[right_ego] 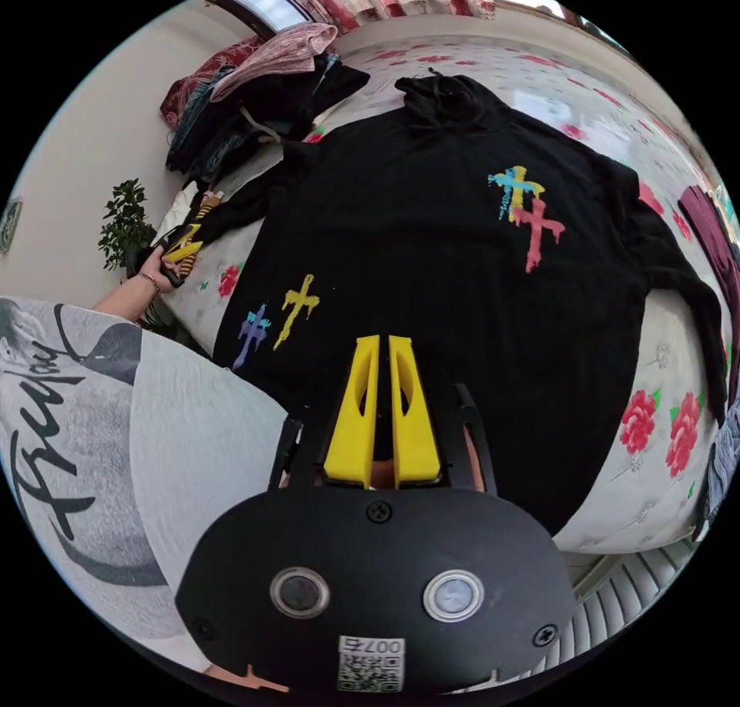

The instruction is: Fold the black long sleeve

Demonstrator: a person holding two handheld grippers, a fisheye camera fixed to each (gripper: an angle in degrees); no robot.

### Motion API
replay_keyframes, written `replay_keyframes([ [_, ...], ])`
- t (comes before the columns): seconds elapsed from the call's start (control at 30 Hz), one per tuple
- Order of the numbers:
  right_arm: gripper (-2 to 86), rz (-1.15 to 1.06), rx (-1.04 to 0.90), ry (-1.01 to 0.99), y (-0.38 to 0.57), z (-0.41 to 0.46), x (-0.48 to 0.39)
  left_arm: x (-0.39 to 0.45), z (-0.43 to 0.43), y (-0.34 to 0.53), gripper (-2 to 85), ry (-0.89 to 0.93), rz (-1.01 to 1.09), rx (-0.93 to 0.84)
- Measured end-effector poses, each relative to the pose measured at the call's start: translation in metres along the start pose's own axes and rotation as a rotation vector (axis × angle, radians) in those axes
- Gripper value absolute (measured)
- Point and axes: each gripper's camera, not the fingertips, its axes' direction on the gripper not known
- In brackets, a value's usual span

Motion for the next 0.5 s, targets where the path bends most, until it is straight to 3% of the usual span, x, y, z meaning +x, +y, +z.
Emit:
replay_keyframes([
  [0.17, -0.2, -0.035, -0.013, 0.017, -0.021, 0.004, -0.028, -0.021, 0.034, -0.043, 10.8, -0.041, -0.130, -0.082],
  [0.27, -0.3, 0.019, -0.012, 0.015, -0.027, 0.007, -0.029, -0.034, 0.034, -0.050, 4.6, -0.117, -0.218, -0.062],
  [0.4, -0.3, 0.085, 0.018, -0.014, -0.024, 0.007, -0.031, -0.036, 0.027, -0.057, -0.2, 0.038, -0.251, -0.008],
  [0.5, -0.3, 0.104, 0.031, 0.007, -0.016, 0.003, -0.033, 0.007, -0.008, -0.061, -0.8, 0.250, -0.094, 0.136],
])
